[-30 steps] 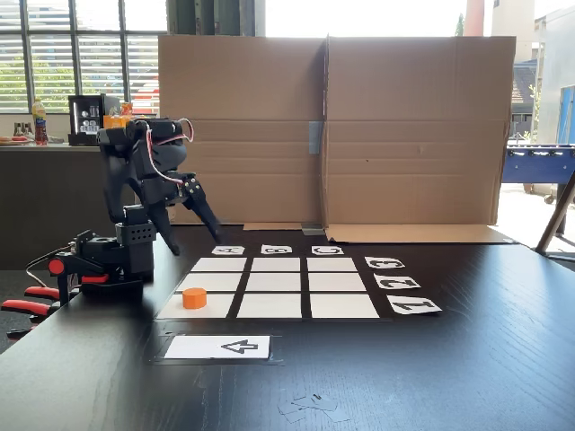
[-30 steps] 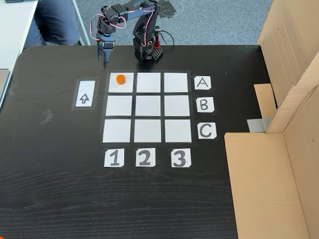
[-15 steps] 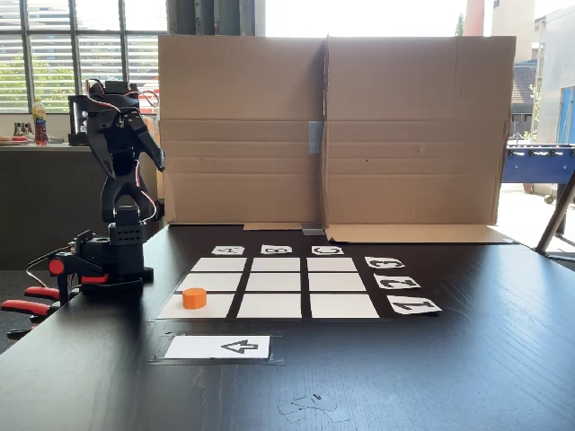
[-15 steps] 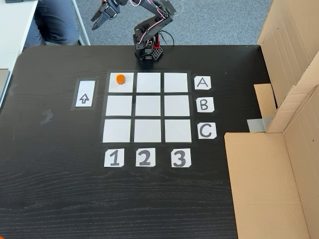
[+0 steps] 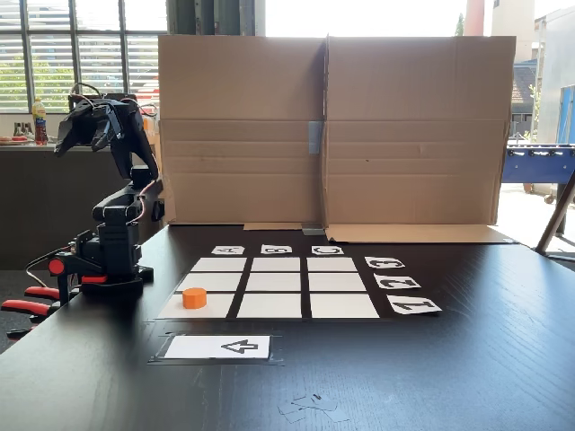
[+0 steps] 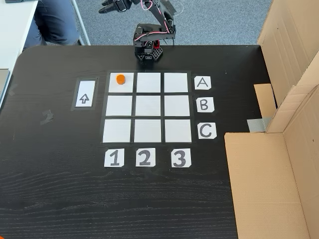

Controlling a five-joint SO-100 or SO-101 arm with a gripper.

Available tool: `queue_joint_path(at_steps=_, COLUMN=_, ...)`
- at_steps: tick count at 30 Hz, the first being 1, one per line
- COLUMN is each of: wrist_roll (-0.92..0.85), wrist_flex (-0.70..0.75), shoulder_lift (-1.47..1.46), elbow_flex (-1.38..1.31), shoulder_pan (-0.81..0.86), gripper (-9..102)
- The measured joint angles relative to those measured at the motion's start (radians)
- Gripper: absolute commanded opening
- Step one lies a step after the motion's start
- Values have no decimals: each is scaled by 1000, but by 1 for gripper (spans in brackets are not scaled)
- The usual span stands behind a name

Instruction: Pick up the round, orange token and place it in the grid on square A1.

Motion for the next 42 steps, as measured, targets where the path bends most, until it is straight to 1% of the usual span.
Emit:
queue_joint_path(at_steps=7, wrist_roll=-14, wrist_flex=0, shoulder_lift=161, elbow_flex=147, shoulder_pan=61, gripper=15)
queue_joint_path(at_steps=17, wrist_roll=-46, wrist_flex=0, shoulder_lift=290, elbow_flex=428, shoulder_pan=64, gripper=10)
queue_joint_path(at_steps=23, wrist_roll=-49, wrist_flex=-6, shoulder_lift=334, elbow_flex=571, shoulder_pan=64, gripper=10)
queue_joint_path(at_steps=27, wrist_roll=-49, wrist_flex=-52, shoulder_lift=344, elbow_flex=675, shoulder_pan=66, gripper=9)
queue_joint_path(at_steps=33, wrist_roll=-49, wrist_flex=-158, shoulder_lift=342, elbow_flex=810, shoulder_pan=67, gripper=6)
queue_joint_path(at_steps=37, wrist_roll=-49, wrist_flex=-183, shoulder_lift=342, elbow_flex=891, shoulder_pan=67, gripper=4)
queue_joint_path(at_steps=42, wrist_roll=-49, wrist_flex=-258, shoulder_lift=342, elbow_flex=986, shoulder_pan=67, gripper=2)
